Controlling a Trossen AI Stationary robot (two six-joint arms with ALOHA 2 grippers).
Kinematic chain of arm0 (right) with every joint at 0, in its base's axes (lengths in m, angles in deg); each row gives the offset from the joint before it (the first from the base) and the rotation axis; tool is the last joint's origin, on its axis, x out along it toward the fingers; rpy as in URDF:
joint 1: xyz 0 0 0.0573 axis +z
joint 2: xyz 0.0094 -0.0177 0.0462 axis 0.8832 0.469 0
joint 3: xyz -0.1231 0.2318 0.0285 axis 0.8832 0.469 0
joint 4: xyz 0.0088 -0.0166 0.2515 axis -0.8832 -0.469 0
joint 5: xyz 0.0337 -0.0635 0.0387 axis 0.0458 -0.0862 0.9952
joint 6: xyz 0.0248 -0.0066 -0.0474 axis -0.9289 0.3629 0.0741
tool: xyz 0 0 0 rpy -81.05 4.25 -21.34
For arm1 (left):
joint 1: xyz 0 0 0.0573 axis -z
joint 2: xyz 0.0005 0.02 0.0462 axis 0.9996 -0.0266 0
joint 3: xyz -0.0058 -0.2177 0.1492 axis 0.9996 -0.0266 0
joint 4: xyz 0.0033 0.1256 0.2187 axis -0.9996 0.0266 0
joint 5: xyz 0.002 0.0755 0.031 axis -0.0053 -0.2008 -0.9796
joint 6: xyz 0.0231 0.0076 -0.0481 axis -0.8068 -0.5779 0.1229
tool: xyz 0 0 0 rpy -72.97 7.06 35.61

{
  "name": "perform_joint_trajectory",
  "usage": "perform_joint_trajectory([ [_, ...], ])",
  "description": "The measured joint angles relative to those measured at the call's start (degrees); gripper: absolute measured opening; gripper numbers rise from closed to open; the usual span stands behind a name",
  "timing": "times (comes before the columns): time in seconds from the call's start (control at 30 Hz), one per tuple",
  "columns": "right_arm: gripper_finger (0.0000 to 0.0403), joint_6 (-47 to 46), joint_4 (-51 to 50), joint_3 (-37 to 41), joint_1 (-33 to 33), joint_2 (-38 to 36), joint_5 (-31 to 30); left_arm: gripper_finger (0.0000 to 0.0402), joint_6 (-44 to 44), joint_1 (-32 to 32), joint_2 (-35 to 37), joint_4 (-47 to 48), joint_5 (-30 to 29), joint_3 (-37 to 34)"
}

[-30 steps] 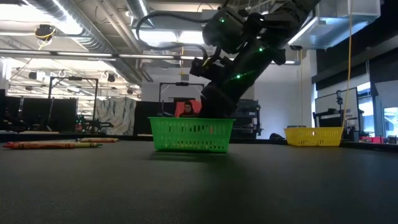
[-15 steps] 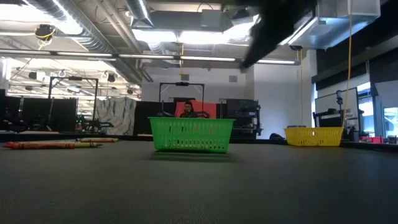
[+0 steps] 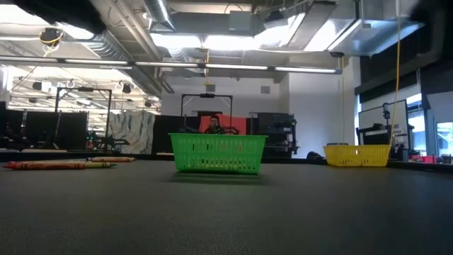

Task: Sort crayons
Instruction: Put the orange crayon into the black bin

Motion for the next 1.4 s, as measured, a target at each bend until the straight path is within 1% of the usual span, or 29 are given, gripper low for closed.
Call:
perform_joint_trajectory([
  [0.1,0.0154,-9.62,-2.41,0.02,4.63,-0.04,-0.47,0.0101,-7.75,-2.53,-2.22,-6.12,2.97,0.00],
  [0.27,0.0154,-26.88,-3.64,2.30,11.93,0.00,0.41,0.0101,-15.91,-4.64,-6.15,-15.43,3.61,0.00],
  [0.37,0.0154,-36.22,-0.84,5.90,15.33,0.08,2.69,0.0101,-18.01,-5.07,-7.93,-18.72,3.94,0.01],
  [0.5,0.0154,-42.93,7.74,11.43,17.97,0.30,3.55,0.0101,-19.69,-5.13,-9.22,-21.74,3.00,0.02],
  [0.6,0.0154,-44.00,13.73,14.75,18.19,1.48,4.47,0.0101,-21.02,-5.13,-9.88,-22.30,2.52,0.02],
  [0.67,0.0154,-44.09,15.39,16.35,18.08,2.63,5.68,0.0101,-21.58,-5.14,-9.89,-22.26,2.46,0.01],
  [0.8,0.0154,-44.11,14.80,17.18,17.62,4.38,6.79,0.0101,-22.29,-5.24,-9.85,-22.28,1.35,0.02],
  [0.93,0.0154,-44.09,14.97,17.18,17.62,5.16,4.61,0.0101,-22.46,-5.39,-9.85,-22.26,1.18,0.02],
  [1.4,0.0154,-44.06,14.64,17.18,17.60,9.63,4.15,0.0101,-22.53,-5.40,-9.85,-22.23,1.19,0.02],
])
